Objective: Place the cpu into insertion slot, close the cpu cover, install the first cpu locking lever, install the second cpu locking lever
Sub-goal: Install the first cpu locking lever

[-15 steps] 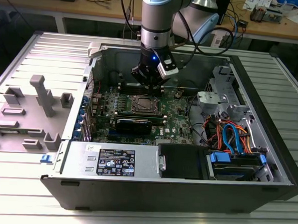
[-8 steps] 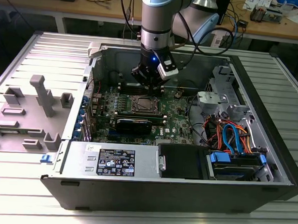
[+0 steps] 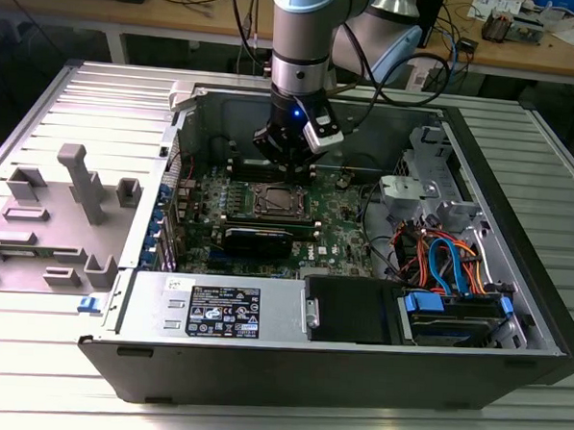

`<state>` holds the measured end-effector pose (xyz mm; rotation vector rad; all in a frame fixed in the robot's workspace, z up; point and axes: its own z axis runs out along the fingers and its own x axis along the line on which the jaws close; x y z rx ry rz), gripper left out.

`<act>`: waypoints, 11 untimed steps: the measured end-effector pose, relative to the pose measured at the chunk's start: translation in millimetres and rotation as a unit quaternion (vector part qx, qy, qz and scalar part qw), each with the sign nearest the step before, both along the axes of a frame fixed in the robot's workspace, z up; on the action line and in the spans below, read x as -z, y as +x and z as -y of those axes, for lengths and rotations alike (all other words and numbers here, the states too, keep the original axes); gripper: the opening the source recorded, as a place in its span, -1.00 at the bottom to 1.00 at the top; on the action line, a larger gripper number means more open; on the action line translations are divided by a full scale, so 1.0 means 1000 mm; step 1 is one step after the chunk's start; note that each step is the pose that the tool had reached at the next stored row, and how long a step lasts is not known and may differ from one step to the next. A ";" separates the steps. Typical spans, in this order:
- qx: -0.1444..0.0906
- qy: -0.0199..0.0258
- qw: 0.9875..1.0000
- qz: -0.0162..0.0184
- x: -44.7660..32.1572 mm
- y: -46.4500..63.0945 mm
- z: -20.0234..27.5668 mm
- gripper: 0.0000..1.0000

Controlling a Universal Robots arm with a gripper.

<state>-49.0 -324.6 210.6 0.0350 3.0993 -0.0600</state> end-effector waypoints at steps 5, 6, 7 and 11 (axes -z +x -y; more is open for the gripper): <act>0.000 0.000 1.000 0.000 -0.0018 0.000 0.0000 -0.79; 0.000 0.000 1.000 0.000 -0.0018 0.000 0.0001 -0.79; 0.000 0.000 1.000 0.000 -0.0018 0.000 0.0001 -0.79; 0.000 0.000 1.000 0.000 -0.0017 0.000 0.0001 -0.79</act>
